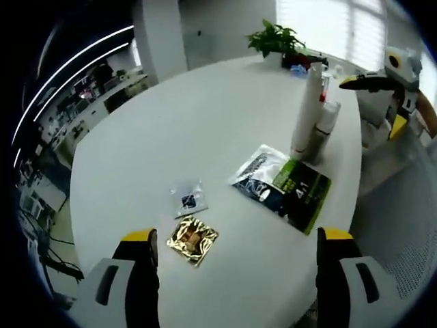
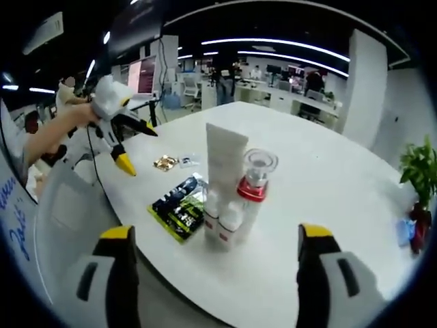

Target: Arrange the skincare products in the storage area until every visible bottle or jar stands upright without overlapping.

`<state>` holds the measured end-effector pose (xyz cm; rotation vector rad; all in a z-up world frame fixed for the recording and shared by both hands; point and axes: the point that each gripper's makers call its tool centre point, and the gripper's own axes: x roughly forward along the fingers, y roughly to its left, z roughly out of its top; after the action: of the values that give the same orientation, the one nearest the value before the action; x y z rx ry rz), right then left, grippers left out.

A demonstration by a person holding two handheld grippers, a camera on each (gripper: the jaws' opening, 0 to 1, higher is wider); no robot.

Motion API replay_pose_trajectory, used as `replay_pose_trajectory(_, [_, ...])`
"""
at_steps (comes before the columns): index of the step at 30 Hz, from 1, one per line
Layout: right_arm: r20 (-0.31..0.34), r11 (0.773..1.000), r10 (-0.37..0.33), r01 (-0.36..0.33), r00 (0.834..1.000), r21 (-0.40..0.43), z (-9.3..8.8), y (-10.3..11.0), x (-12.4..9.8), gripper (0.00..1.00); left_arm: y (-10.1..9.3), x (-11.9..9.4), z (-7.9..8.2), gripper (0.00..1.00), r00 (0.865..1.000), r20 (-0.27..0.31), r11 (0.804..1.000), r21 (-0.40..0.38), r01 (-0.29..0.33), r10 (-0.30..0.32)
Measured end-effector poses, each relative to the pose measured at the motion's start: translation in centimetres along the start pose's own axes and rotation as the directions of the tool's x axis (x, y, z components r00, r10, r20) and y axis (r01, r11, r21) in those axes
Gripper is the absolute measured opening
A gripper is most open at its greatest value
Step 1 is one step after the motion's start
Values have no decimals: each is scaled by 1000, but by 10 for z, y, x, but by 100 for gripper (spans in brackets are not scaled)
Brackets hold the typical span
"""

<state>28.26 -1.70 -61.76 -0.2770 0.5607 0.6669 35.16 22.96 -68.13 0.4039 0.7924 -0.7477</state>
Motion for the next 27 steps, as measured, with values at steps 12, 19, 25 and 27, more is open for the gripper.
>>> replay_pose_trajectory(12, [0, 1000, -6, 6, 1000, 11, -1, -3, -2, 99, 10, 13, -7, 88, 994, -98, 994, 91, 62, -53])
replay_pose_trajectory(19, [0, 1000, -5, 5, 1000, 13, -1, -2, -3, 99, 19, 20, -21, 81, 978, -194, 989, 112, 102, -79])
replay_pose_trajectory(25, [1, 1000, 3, -3, 1000, 25, -3, -1, -5, 99, 22, 27, -23, 77, 971, -212, 979, 147, 142, -109])
replay_pose_trajectory(27, [-1, 1000, -1, 1, 1000, 24, -4, -2, -5, 99, 25, 30, -23, 77, 970, -218, 977, 160, 142, -105])
